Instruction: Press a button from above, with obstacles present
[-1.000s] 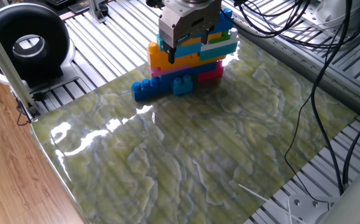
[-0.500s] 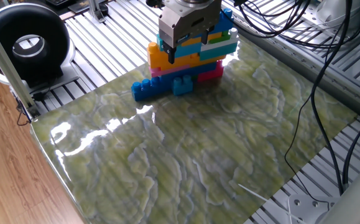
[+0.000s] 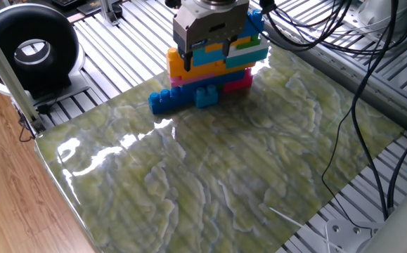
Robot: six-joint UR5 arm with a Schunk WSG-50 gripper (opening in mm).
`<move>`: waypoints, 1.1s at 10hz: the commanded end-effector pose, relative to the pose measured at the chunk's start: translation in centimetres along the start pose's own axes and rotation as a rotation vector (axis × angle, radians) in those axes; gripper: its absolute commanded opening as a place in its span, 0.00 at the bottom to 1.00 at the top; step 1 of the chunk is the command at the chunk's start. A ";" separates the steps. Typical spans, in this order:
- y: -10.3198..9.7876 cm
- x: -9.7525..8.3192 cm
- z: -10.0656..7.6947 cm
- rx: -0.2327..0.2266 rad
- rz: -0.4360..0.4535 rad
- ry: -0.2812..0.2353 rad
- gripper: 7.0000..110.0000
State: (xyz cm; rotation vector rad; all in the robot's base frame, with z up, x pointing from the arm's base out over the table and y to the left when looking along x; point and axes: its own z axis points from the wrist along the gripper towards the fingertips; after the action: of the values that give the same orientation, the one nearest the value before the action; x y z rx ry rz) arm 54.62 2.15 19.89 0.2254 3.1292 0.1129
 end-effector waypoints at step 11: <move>-1.7 -0.4 -1.1 0.073 -0.017 -0.030 0.00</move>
State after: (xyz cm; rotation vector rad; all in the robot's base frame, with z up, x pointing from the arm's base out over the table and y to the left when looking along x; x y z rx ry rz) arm 54.86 0.94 20.63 0.2086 3.1062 0.0343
